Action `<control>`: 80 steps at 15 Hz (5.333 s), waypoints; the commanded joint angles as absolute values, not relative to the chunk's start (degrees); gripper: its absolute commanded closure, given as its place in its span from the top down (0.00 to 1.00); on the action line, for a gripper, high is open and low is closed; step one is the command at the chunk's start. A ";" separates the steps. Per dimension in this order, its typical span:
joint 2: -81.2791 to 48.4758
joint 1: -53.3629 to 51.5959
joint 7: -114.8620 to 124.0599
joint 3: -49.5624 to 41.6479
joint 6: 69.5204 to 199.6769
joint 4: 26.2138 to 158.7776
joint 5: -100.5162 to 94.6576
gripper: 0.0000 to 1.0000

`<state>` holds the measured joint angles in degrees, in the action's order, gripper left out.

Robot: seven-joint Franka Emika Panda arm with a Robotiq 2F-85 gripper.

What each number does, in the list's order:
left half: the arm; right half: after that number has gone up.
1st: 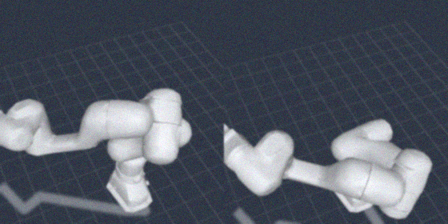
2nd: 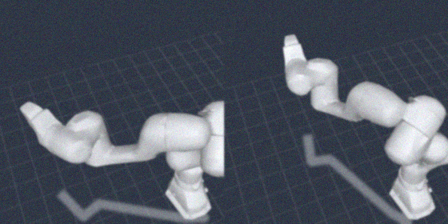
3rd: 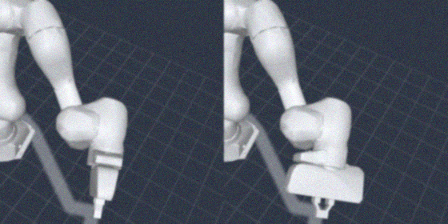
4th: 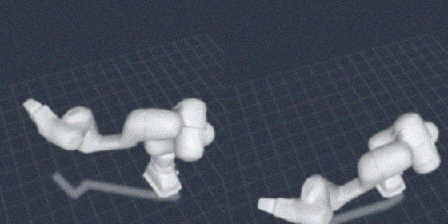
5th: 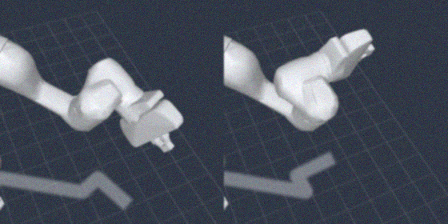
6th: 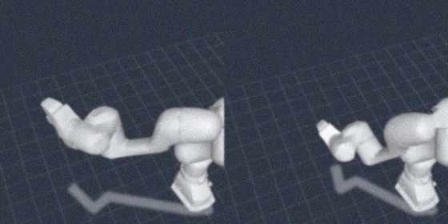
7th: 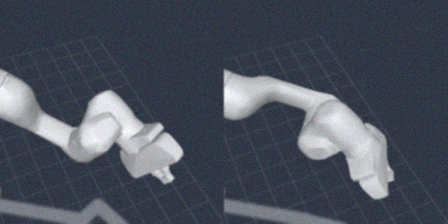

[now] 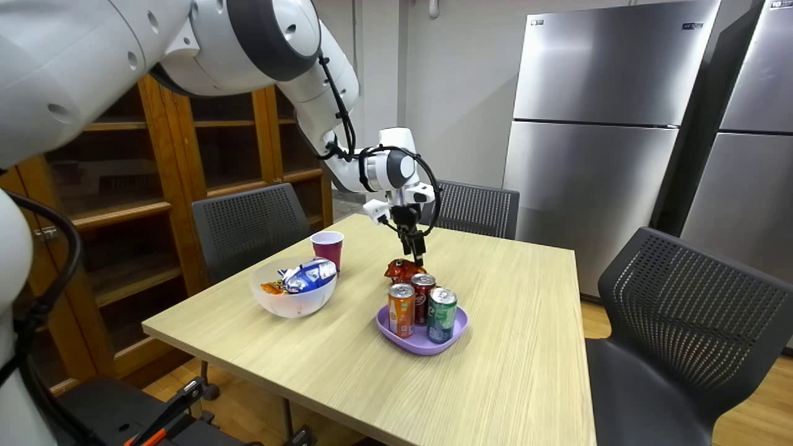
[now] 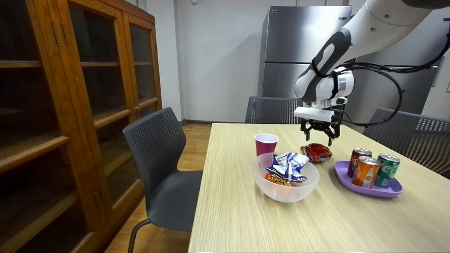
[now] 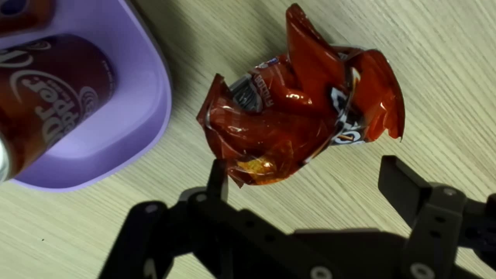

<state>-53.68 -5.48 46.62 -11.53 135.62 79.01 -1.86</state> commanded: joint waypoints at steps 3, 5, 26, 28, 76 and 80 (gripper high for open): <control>-58.58 -5.39 49.20 -11.49 130.00 70.36 -1.25 1.00; -59.50 -5.37 49.65 -11.44 129.07 68.92 -1.28 0.94; -50.96 -5.41 47.86 -11.93 134.45 76.60 -2.51 0.00; -48.00 -5.51 46.98 -12.03 136.46 79.88 -2.82 0.00; -8.98 -14.56 7.84 -0.74 170.19 138.68 -32.89 0.00; -9.91 -13.72 1.35 1.68 172.68 140.13 -30.88 0.00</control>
